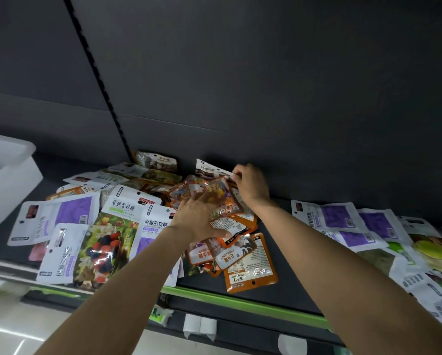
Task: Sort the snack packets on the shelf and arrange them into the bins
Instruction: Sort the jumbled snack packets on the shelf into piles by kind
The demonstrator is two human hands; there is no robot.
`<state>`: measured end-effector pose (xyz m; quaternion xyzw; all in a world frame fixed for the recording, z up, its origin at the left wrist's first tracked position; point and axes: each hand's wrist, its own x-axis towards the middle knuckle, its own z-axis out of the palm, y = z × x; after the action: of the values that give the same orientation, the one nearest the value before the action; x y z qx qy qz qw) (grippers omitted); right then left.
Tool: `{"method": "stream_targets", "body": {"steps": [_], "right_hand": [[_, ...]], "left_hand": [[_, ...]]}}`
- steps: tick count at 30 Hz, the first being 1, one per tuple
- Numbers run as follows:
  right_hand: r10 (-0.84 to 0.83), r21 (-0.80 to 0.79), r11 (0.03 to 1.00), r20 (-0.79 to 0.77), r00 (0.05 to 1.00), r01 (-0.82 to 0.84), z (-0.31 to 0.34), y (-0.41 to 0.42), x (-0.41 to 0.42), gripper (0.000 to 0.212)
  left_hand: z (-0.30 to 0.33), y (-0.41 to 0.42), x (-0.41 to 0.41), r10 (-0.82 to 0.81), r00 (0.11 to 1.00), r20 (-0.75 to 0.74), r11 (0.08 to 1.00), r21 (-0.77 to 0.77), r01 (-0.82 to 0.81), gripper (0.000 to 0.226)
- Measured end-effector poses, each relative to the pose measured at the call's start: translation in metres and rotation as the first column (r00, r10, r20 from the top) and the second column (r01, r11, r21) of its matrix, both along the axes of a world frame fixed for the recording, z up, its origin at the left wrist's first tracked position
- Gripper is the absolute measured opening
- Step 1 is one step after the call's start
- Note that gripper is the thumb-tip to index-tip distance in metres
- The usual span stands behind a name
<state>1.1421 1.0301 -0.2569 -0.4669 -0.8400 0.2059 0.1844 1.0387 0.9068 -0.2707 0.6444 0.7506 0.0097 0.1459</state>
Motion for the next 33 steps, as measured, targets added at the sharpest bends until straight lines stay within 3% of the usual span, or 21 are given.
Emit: {"method": "stream_targets", "body": {"steps": [4,6,10,13,17,22,25,29,33], "right_hand": [[-0.022,0.007,1.0,0.036,0.999,0.022,0.001,-0.004,0.018,0.016],[-0.041,-0.065,0.997,0.027,0.999,0.042,-0.004,-0.008,0.038,0.012],[-0.275,-0.248,0.94,-0.14,0.951,0.235,-0.013,-0.006,0.094,0.015],[-0.401,-0.169,0.904,-0.016,0.916,0.392,-0.014,-0.001,0.134,0.015],[-0.419,-0.084,0.9,0.099,0.903,0.427,-0.013,-0.007,0.154,0.027],[-0.119,0.161,0.985,0.369,0.922,0.063,-0.017,-0.022,0.162,0.025],[-0.124,0.157,0.986,0.525,0.842,0.048,-0.009,-0.014,0.18,0.034],[-0.272,0.152,0.962,0.628,0.729,0.228,-0.002,-0.005,0.211,0.035],[-0.245,0.094,0.966,0.616,0.748,0.24,0.001,-0.009,0.179,0.028]], "left_hand": [[0.0,0.006,0.0,0.028,1.0,0.0,1.0,-0.003,-0.028,0.091],[-0.003,0.003,0.0,0.039,0.999,-0.006,0.999,-0.026,-0.039,0.092],[-0.004,0.002,0.003,0.088,0.996,-0.02,0.996,-0.02,-0.089,0.094],[0.003,0.007,0.011,0.122,0.992,-0.037,0.992,0.002,-0.122,0.094],[0.002,0.005,0.025,0.17,0.985,-0.033,0.985,0.005,-0.17,0.097],[-0.001,0.011,0.036,0.202,0.978,-0.057,0.979,-0.019,-0.203,0.1],[-0.001,0.012,0.035,0.209,0.977,-0.044,0.978,0.015,-0.209,0.099],[-0.004,0.009,0.037,0.211,0.975,-0.066,0.977,0.022,-0.21,0.099],[-0.002,0.011,0.036,0.212,0.974,-0.084,0.977,0.036,-0.209,0.099]]}}
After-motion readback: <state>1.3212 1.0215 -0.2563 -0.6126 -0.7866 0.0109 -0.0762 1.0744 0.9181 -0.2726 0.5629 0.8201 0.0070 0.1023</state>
